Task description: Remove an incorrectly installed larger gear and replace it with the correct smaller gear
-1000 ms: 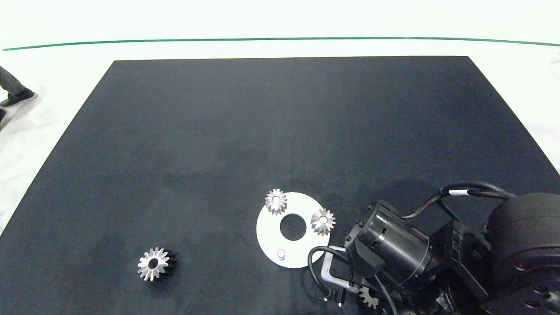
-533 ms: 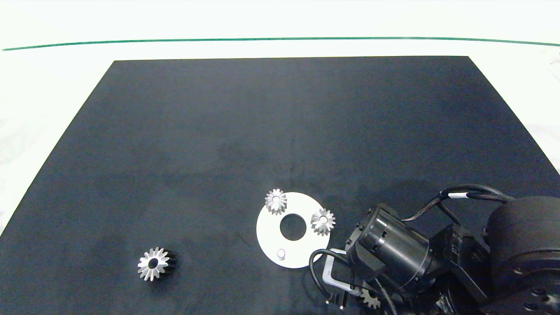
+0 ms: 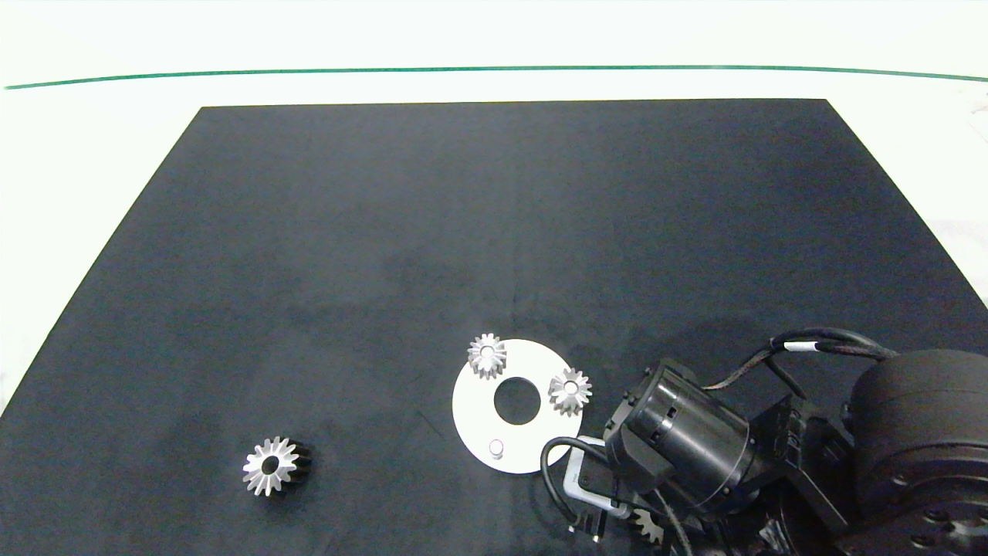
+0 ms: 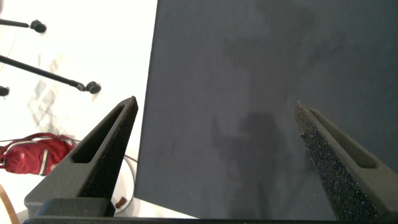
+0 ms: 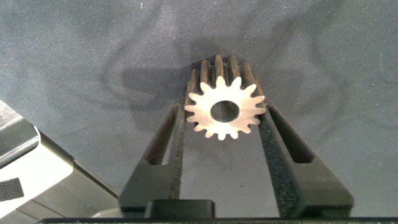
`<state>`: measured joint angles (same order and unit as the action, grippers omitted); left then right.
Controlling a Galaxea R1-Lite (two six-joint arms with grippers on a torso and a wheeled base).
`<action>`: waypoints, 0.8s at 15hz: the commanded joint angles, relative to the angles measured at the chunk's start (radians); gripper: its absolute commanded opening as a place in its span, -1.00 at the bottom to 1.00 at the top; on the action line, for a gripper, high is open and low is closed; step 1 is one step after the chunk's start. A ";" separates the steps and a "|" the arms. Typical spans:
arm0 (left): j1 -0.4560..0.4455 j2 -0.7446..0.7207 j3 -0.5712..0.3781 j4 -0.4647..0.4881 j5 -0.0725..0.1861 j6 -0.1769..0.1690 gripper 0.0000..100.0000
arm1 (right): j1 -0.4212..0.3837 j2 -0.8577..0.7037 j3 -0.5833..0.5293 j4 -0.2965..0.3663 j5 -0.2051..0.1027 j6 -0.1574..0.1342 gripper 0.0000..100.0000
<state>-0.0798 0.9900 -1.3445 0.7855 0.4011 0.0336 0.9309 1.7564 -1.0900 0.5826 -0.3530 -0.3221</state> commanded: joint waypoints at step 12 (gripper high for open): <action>0.000 -0.001 0.007 0.004 0.002 0.002 1.00 | 0.048 -0.069 -0.041 0.003 -0.009 0.002 -0.50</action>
<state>-0.0798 0.9896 -1.3398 0.7860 0.4011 0.0345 0.9679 1.7111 -1.1209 0.5830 -0.3591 -0.3185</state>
